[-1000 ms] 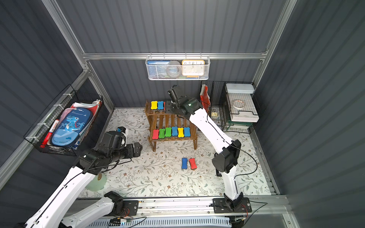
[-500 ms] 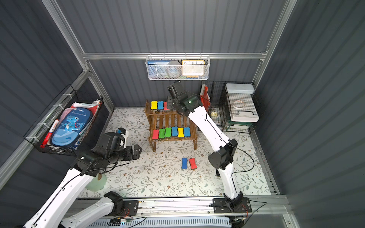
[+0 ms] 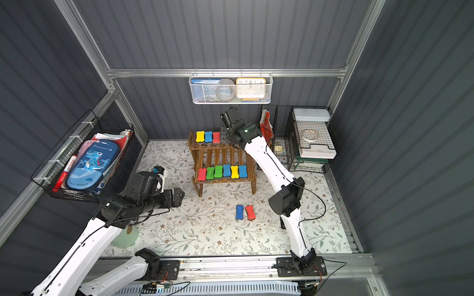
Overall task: Remove the whiteboard erasers from the shelf
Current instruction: Pick up the whiteboard eraser from the shelf.
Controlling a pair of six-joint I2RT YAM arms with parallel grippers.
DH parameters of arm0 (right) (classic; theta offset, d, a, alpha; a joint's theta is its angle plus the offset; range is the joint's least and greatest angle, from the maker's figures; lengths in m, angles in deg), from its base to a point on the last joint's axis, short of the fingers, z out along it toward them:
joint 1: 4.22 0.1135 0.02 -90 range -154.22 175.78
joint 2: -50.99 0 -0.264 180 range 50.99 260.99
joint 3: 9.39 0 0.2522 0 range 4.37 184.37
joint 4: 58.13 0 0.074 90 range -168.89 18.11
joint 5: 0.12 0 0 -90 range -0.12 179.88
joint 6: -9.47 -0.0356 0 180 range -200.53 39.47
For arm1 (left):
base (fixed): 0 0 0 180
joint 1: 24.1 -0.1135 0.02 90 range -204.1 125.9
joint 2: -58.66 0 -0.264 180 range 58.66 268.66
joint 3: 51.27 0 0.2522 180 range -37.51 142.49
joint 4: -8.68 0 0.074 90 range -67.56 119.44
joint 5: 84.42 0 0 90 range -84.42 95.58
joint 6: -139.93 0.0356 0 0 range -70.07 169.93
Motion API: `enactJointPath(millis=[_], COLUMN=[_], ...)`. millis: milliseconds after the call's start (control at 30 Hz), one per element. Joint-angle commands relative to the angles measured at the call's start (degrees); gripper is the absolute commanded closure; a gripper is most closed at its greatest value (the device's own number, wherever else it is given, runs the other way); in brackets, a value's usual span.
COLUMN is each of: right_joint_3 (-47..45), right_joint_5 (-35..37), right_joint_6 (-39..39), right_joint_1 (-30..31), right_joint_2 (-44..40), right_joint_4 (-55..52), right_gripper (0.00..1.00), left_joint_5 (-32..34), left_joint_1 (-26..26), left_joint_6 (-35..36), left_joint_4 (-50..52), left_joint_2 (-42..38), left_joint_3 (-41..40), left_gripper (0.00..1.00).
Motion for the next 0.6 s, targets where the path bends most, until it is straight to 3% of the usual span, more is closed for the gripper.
enactJointPath(millis=[0,167,300,567], right_joint_3=[-0.12,-0.86,-1.7,0.14], right_joint_5=[2.8,4.96,2.11,-0.96], right_joint_6=[0.17,0.03,1.79,3.43], right_joint_1=[-0.43,-1.46,-1.57,-0.87], right_joint_2=[-0.38,-1.73,-2.62,-3.63], right_joint_4=[-3.64,-5.04,-2.92,-0.53], right_gripper=[0.55,0.56,0.55,0.41], left_joint_5=[0.6,0.83,0.7,0.05], left_joint_1=[-0.31,-0.35,-0.32,-0.31], left_joint_6=[0.89,0.98,0.66,0.42], left_joint_4=[1.01,1.09,0.76,0.26], left_joint_2=[-0.23,-0.41,-0.55,0.02], left_joint_3=[1.0,0.71,0.05,-0.05], left_gripper=[0.01,0.01,0.01,0.01])
